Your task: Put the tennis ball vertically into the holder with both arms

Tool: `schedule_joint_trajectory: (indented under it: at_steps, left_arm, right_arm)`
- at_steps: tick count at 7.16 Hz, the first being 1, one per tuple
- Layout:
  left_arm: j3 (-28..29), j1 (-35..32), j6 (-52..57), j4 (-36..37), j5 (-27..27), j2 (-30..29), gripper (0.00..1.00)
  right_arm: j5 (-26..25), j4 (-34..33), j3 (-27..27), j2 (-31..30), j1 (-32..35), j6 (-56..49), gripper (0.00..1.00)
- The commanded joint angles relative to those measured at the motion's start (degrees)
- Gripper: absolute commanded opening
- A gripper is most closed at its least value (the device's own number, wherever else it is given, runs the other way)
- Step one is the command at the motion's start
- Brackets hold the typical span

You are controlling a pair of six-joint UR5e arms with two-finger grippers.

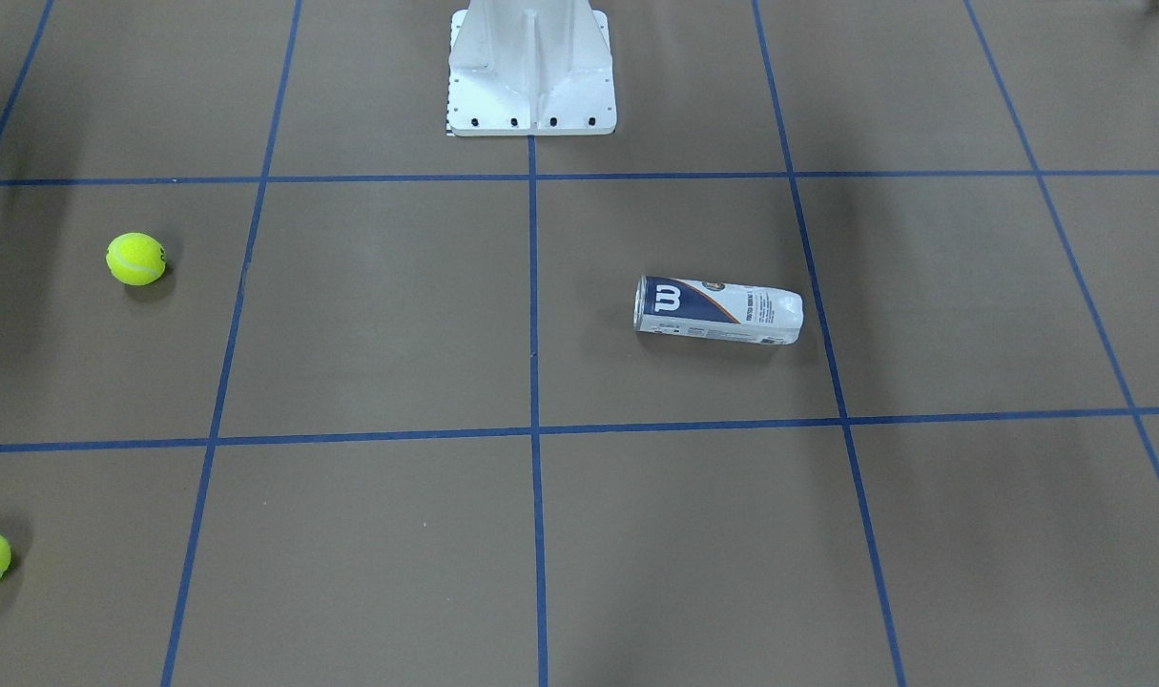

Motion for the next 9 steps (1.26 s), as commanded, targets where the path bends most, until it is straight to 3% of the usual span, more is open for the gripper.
schedule_joint_trajectory:
  at_steps: [1, 3, 5, 7, 9]
  left_arm:
    - [-0.13, 0.0, -0.09, 0.0, 0.0, -0.18, 1.0]
    - [-1.54, 0.0, 0.09, -0.09, 0.0, -0.09, 1.0]
    - [-1.71, 0.0, 0.0, -0.18, -0.09, -0.09, 1.0]
    - [-1.19, 0.09, -0.26, -0.18, -0.26, -0.87, 1.0]
    - [-1.01, 0.35, -0.96, -0.18, -0.52, -4.12, 1.0]
  right_arm:
    - [0.01, 0.09, 0.1, 0.08, 0.0, 0.0, 1.0]
    - [-0.17, 0.09, 1.06, -0.09, 0.0, 0.0, 1.0]
    - [-9.0, 0.0, 1.68, -0.53, -5.35, -1.49, 1.0]
    - [-7.48, 0.87, 2.81, -0.09, -5.71, -0.97, 1.0]
    - [-7.12, 0.7, 3.35, 4.89, -5.45, -0.97, 1.0]
